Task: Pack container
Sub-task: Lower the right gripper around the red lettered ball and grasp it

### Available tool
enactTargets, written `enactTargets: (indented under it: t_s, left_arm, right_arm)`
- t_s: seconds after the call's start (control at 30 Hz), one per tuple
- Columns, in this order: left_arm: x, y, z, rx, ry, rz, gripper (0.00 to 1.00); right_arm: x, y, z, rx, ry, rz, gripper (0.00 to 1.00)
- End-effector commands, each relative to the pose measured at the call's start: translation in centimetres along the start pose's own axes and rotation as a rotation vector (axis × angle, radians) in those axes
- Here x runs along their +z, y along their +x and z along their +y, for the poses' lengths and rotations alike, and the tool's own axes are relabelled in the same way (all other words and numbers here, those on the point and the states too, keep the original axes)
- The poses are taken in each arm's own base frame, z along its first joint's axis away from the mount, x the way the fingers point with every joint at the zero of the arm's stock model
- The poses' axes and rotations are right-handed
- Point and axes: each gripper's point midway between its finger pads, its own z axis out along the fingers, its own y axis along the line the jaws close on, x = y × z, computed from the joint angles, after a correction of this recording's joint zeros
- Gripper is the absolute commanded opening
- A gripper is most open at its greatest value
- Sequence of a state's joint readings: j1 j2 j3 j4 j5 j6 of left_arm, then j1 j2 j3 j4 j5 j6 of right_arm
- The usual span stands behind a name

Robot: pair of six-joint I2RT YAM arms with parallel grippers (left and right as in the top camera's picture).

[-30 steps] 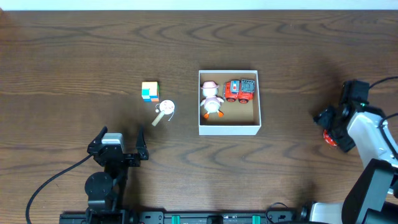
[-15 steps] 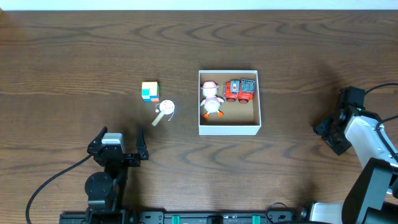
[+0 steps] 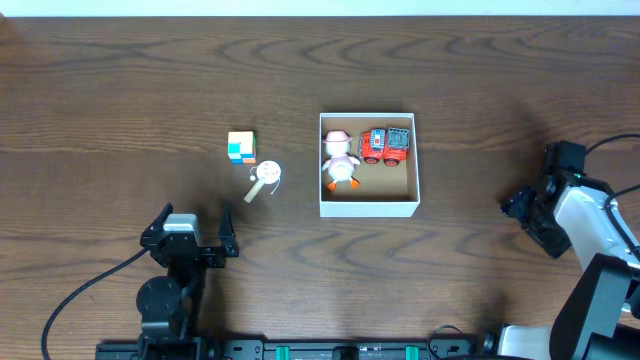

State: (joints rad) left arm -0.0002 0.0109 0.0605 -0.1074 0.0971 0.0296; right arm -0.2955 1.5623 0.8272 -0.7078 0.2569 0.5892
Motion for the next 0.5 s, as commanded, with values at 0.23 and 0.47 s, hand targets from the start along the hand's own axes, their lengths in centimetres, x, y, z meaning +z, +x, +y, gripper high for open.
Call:
enactTargets:
  t_s: [0.23, 0.47]
  left_arm:
    - [0.2, 1.5, 0.4, -0.002, -0.019, 0.032, 0.98]
    - [0.2, 1.5, 0.4, -0.002, -0.019, 0.032, 0.98]
  right_arm:
    - [0.0, -2.2, 0.6, -0.025, -0.017, -0.092, 0.86]
    - [0.0, -2.3, 0.8, -0.025, -0.029, -0.092, 0.89]
